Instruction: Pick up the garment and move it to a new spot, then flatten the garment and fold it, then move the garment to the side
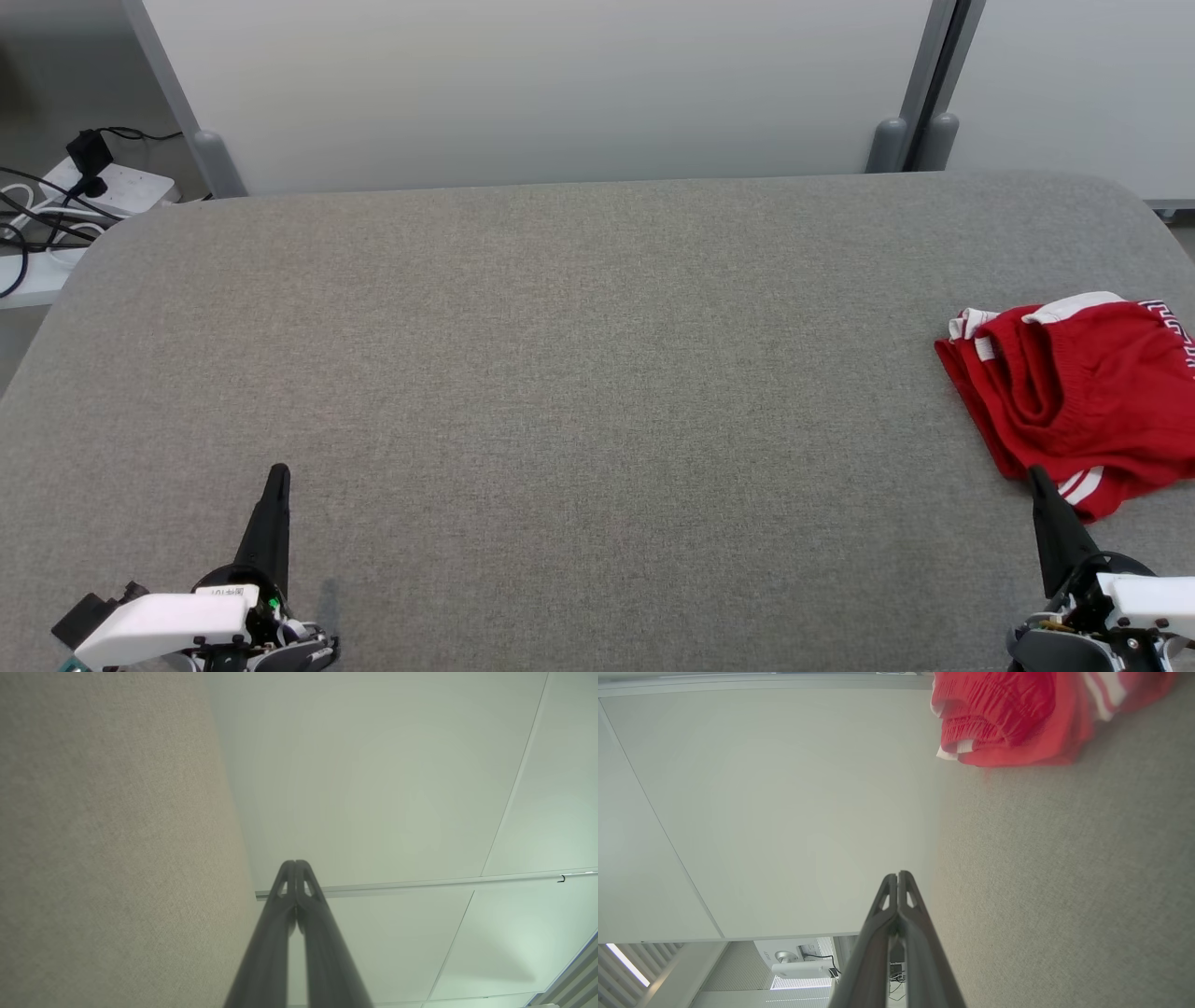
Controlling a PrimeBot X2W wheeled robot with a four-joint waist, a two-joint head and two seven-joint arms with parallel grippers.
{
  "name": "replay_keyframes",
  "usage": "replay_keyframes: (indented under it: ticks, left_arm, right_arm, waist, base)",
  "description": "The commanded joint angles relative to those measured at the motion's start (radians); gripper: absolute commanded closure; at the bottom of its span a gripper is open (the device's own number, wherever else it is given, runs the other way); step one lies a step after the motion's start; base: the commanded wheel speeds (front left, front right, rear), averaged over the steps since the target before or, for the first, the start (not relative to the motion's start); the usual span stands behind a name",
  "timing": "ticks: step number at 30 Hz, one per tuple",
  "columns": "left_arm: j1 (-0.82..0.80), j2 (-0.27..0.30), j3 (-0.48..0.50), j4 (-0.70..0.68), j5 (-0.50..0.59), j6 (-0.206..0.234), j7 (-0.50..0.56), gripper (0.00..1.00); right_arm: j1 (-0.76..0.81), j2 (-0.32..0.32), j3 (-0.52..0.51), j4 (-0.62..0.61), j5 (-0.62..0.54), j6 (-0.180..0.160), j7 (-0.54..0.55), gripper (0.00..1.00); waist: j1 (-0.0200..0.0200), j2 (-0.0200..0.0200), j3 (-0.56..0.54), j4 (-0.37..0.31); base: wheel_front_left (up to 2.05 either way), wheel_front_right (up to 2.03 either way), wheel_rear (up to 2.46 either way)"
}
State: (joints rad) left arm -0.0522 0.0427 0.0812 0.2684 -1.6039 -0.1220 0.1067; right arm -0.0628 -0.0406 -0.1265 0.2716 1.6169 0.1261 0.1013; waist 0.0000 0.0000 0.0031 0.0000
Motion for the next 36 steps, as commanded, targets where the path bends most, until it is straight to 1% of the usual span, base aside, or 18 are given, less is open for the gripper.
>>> replay_keyframes:
  ticks: [1, 36]
  left_arm:
    - [-0.056, 0.008, 0.033, -0.023, -0.005, -0.009, 0.007, 1.00]
    - [-0.056, 0.008, 0.033, -0.023, -0.005, -0.009, 0.006, 1.00]
  right_arm:
    - [-0.045, -0.012, 0.014, -0.027, -0.007, 0.005, 0.011, 1.00]
    - [-0.045, -0.011, 0.013, -0.027, -0.008, 0.005, 0.012, 1.00]
  waist:
    - [0.0000, 0.0000, 0.000, 0.000]
    - [0.0000, 0.0000, 0.000, 0.000]
  base:
    - [0.00, 0.00, 0.00]
    - [0.00, 0.00, 0.00]
